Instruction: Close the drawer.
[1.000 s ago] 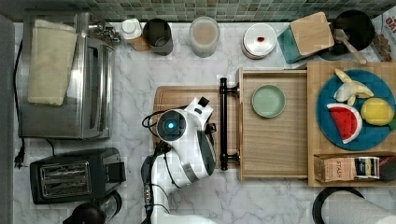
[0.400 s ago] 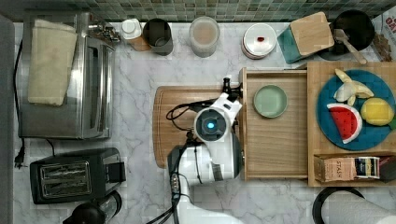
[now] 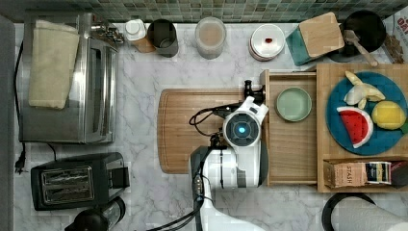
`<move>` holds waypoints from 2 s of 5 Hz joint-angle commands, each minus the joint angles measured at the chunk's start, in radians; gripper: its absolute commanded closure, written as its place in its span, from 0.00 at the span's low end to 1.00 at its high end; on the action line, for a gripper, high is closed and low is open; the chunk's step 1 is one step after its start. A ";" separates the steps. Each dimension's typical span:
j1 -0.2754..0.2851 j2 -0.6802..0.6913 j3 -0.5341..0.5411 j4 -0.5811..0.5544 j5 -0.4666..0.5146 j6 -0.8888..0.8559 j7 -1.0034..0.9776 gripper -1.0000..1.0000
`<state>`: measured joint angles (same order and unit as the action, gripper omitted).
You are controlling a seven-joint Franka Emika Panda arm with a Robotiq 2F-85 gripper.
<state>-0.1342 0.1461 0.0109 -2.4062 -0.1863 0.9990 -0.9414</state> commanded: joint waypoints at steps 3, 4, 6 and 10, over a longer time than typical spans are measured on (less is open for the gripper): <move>-0.316 0.072 -0.180 0.248 0.183 0.025 -0.395 1.00; -0.351 0.135 -0.207 0.377 0.173 -0.067 -0.462 1.00; -0.388 0.103 -0.196 0.359 0.218 -0.069 -0.536 1.00; -0.379 0.103 -0.206 0.358 0.222 -0.069 -0.539 1.00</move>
<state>-0.3696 0.2812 -0.0704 -2.1855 0.0317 0.8716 -1.4033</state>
